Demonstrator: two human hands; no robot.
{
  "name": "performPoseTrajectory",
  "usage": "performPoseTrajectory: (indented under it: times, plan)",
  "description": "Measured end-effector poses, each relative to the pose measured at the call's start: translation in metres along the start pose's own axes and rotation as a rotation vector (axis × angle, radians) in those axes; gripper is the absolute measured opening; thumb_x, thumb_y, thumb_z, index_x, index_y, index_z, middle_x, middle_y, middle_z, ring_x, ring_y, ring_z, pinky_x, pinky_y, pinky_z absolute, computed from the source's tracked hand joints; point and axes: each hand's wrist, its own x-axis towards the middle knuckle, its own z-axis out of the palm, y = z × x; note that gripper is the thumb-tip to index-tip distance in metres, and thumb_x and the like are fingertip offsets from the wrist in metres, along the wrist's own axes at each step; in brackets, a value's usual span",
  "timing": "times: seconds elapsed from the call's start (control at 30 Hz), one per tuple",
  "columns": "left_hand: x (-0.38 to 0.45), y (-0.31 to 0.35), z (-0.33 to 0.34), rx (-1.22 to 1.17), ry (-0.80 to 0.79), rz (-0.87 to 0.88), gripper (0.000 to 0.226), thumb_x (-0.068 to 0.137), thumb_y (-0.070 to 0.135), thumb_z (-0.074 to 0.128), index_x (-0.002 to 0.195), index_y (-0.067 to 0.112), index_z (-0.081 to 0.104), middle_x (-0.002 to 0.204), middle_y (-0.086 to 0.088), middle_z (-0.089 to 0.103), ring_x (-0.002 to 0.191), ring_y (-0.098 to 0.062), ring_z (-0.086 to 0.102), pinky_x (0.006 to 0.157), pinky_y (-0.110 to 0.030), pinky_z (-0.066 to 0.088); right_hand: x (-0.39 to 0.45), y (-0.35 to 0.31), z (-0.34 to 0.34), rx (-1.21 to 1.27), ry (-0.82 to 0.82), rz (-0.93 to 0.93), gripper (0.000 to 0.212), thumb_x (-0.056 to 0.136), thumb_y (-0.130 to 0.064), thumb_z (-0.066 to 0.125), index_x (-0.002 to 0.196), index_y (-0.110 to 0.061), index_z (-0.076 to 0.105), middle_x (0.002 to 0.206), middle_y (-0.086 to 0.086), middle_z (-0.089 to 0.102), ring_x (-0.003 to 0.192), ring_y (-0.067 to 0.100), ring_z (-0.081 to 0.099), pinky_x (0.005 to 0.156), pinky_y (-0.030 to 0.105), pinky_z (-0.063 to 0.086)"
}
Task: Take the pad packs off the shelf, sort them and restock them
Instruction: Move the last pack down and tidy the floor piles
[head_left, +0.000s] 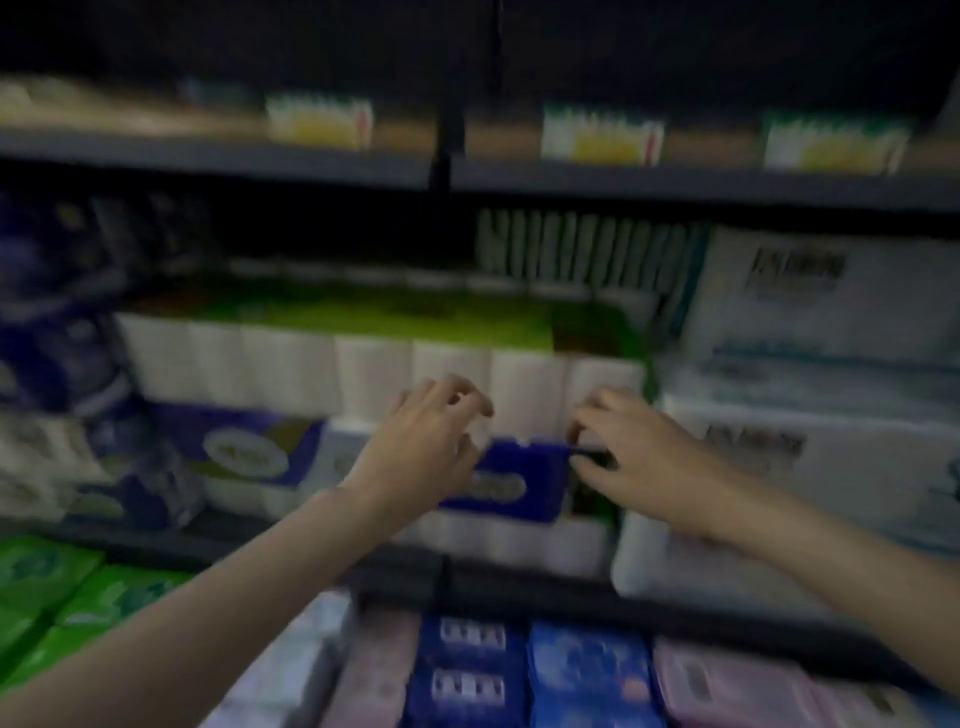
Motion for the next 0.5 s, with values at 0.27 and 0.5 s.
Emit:
performPoseTrajectory:
  times: [0.27,0.5]
  plan:
    - [0.080,-0.093,-0.165,0.044,0.475,-0.187,0.020,0.084,0.010,0.056,0.103,0.014,0.059,0.106,-0.003,0.050,0.099,-0.024,0.049,0.084,-0.038,0.038,0.107,-0.044,-0.154,0.139,0.347,-0.160,0.009,0.091,-0.026,0.057,0.099,-0.025,0.054,0.103,-0.017,0.041,0.095,0.000,0.038,0.079,0.007,0.035]
    - [0.093,-0.205,-0.224,0.130,0.475,-0.390,0.023,0.090,0.014,0.053,0.113,0.017,0.056,0.114,-0.001,0.047,0.107,-0.021,0.044,0.088,-0.031,0.028,0.225,-0.102,-0.172,0.109,0.396,-0.180,0.016,0.093,-0.025,0.054,0.109,-0.024,0.051,0.114,-0.010,0.036,0.108,0.007,0.033,0.089,0.015,0.031]
